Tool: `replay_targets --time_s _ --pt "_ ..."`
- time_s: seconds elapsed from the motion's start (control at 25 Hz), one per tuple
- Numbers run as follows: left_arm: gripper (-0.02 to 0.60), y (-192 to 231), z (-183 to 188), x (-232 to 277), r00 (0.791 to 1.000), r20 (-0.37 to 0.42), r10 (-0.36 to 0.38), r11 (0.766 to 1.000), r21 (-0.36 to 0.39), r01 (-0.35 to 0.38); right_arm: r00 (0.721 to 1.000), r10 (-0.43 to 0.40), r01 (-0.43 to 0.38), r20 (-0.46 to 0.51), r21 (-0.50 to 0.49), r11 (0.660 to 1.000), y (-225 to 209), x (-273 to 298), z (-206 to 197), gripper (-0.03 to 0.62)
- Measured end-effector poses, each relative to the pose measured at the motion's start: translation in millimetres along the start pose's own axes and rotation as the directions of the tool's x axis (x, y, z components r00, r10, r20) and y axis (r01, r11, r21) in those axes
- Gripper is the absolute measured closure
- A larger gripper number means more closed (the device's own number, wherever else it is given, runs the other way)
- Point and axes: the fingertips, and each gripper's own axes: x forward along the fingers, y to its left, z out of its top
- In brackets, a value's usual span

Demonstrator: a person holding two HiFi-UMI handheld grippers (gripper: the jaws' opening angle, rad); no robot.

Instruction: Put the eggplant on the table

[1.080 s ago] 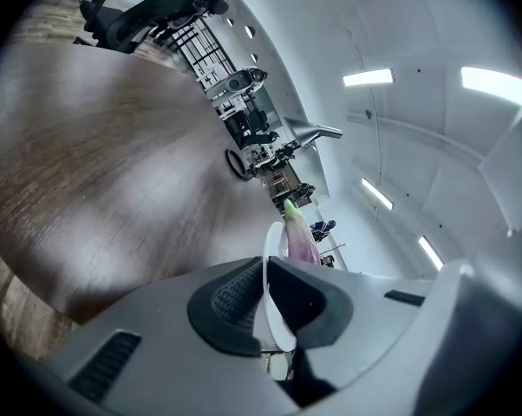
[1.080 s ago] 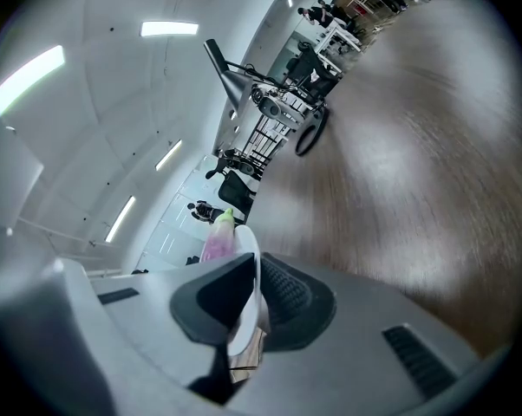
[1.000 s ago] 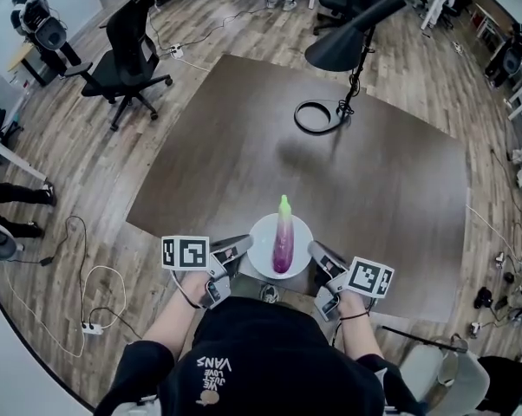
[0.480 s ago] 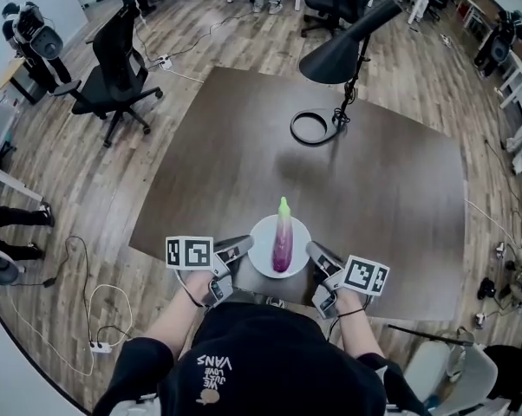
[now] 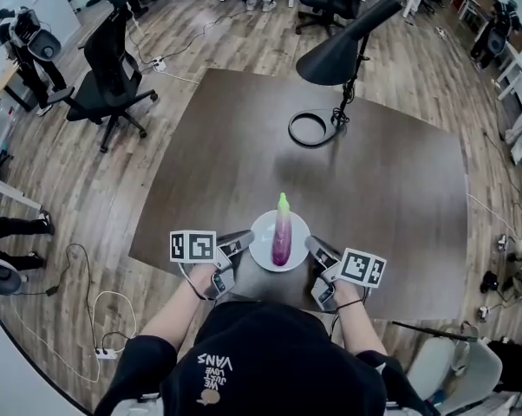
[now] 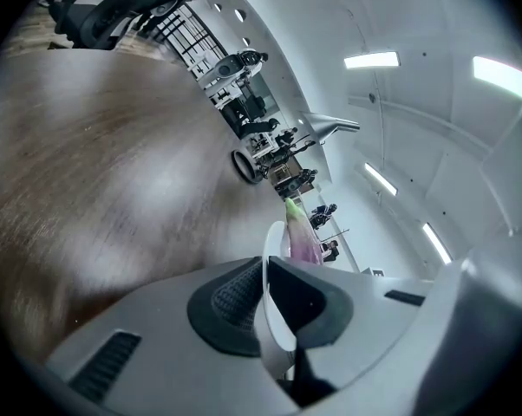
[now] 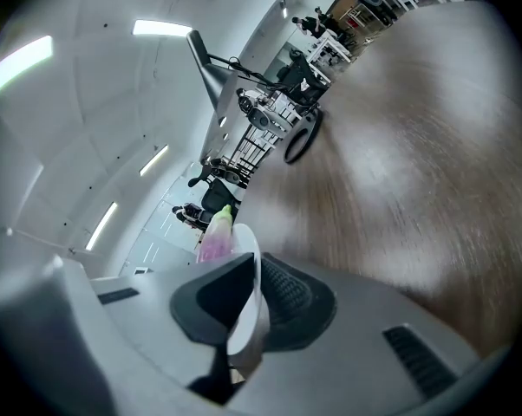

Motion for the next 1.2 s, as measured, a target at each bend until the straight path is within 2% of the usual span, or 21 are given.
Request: replay_targets --time_s 0.6,0.8,1.2 --pt "0.551 36 -1 28 0.993 -0.085 0.078 0.997 0.010 -0.077 0.997 -0.068 0.067 -0.033 -0.005 0.998 -36 21 0 0.560" --pt "0.551 51 -8 33 0.984 -0.127 0.126 0.992 -0.014 -0.129 0.994 -0.090 0.090 -0.056 0.002 0.996 -45 27 -6 0.560" --pt "0.548 67 -13 39 0.959 -0.196 0.204 0.978 -0.010 -0.210 0.984 -0.131 0.132 -0.119 -0.007 0.991 -60 38 -11 0.560"
